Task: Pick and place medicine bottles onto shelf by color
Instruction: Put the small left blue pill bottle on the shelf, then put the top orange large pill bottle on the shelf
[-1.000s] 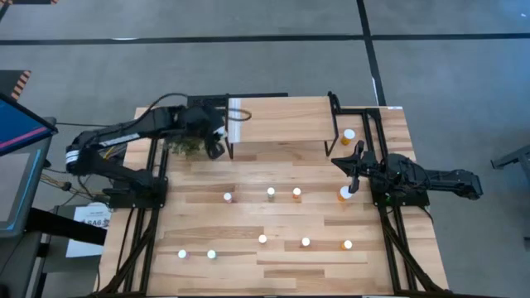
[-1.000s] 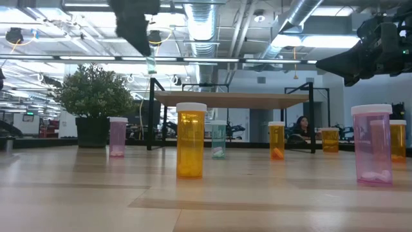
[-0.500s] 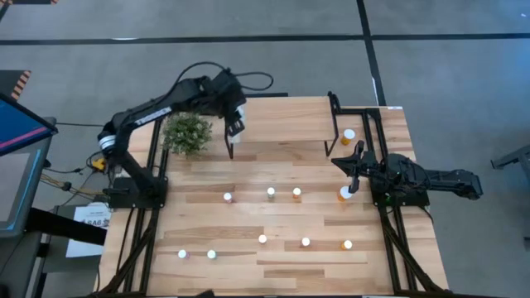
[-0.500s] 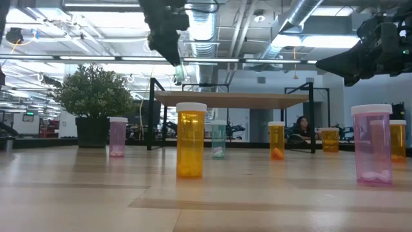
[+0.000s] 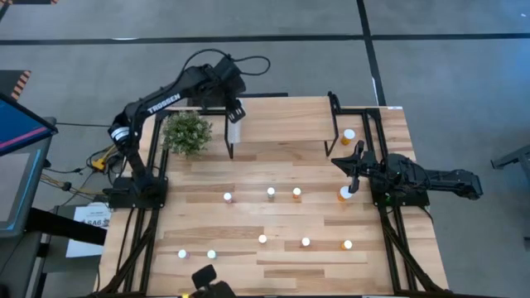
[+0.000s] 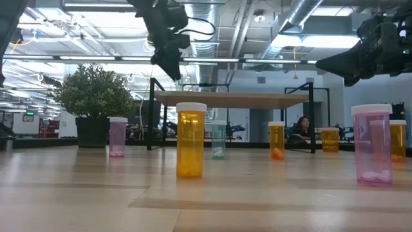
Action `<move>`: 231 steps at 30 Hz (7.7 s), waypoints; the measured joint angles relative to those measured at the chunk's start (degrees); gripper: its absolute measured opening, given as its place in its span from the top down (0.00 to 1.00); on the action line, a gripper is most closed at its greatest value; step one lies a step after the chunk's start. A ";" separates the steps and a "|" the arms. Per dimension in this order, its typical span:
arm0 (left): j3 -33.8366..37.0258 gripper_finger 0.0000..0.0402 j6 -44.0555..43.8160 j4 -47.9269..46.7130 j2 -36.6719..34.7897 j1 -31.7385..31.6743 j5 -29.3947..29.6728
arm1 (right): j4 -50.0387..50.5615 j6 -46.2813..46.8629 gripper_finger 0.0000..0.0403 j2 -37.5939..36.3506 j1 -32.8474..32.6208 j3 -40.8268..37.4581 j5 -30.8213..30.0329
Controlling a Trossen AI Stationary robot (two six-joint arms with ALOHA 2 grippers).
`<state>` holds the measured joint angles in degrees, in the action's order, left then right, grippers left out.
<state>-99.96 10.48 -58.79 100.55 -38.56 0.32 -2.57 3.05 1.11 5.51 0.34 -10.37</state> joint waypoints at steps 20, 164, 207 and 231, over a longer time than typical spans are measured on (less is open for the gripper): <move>0.07 0.73 0.92 1.14 1.75 -2.06 -1.52 | 0.00 0.00 0.92 0.01 -0.01 0.00 -0.02; 55.78 1.00 -15.74 46.78 -58.55 21.12 -22.41 | 0.00 0.00 0.92 0.00 -0.01 0.00 -0.02; 73.42 1.00 -5.28 83.75 -59.87 34.39 -9.95 | 0.00 0.00 0.92 0.01 -0.01 0.00 -0.02; 73.40 1.00 -5.08 86.78 -59.28 28.82 -9.97 | -15.18 4.20 0.92 -0.01 0.01 0.02 -0.15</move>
<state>-26.57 5.40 27.99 41.28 -9.74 -9.65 -17.75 7.25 1.10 5.52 0.36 -10.52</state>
